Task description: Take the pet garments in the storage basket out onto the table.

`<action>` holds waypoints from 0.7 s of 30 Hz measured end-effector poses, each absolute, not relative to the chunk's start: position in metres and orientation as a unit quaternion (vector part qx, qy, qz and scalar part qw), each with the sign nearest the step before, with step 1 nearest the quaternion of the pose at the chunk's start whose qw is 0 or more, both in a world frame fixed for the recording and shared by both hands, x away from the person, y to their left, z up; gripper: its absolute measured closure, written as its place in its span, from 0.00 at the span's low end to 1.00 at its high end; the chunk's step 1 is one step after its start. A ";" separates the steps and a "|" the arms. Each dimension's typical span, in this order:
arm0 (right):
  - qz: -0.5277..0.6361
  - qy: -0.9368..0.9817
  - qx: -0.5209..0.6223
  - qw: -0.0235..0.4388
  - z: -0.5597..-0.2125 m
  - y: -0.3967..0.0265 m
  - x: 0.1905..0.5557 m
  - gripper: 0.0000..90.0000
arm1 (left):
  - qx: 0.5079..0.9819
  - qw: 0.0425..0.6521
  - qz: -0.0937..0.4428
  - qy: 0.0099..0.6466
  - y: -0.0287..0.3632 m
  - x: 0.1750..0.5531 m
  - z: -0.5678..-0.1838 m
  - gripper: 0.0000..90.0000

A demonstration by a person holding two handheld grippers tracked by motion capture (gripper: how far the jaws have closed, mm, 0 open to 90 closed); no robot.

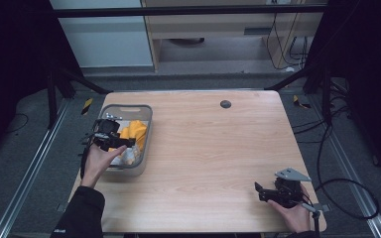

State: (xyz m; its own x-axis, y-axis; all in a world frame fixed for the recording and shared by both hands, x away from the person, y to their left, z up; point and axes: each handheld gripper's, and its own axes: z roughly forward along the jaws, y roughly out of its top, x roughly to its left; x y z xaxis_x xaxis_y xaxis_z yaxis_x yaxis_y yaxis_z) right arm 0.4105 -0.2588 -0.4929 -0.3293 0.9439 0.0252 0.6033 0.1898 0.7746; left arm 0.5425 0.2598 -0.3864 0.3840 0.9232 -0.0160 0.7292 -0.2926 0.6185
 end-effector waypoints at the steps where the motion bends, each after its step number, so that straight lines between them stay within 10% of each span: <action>1: 0.356 0.734 0.527 0.239 -0.493 -0.259 0.410 0.09 | 0.785 0.275 0.174 0.527 0.259 0.543 -0.387 0.38; 21: 0.352 0.740 0.522 0.238 -0.494 -0.259 0.411 0.08 | 0.797 0.236 0.153 0.535 0.252 0.551 -0.405 0.48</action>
State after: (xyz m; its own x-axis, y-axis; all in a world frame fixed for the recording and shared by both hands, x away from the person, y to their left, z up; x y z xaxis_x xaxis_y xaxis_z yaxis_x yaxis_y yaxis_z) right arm 0.4115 -0.2586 -0.4942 -0.3424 0.9394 0.0162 0.6048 0.2072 0.7689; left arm 0.5513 0.2524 -0.4051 0.3811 0.9245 -0.0089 0.7798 -0.3163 0.5402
